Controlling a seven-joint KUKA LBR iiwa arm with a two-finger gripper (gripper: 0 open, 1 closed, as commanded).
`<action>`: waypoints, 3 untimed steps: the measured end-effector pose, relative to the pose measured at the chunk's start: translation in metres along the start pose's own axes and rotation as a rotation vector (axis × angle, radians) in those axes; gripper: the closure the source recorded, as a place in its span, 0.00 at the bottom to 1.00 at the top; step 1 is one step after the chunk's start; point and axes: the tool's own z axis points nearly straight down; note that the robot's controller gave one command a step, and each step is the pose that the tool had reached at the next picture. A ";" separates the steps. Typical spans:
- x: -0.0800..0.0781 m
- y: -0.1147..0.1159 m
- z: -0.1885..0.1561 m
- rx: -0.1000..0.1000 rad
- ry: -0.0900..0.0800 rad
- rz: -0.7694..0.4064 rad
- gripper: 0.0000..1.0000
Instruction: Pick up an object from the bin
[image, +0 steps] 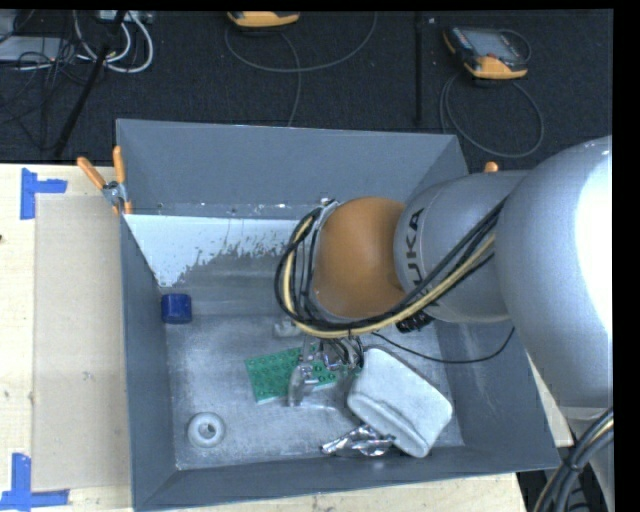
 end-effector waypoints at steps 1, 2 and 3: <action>0.000 0.000 0.000 0.000 0.000 0.006 0.00; -0.002 0.001 -0.002 -0.001 -0.006 0.007 1.00; -0.003 0.001 -0.025 0.000 -0.003 0.010 1.00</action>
Offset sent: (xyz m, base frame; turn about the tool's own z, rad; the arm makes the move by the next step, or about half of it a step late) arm 0.0000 0.0000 0.0000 0.0000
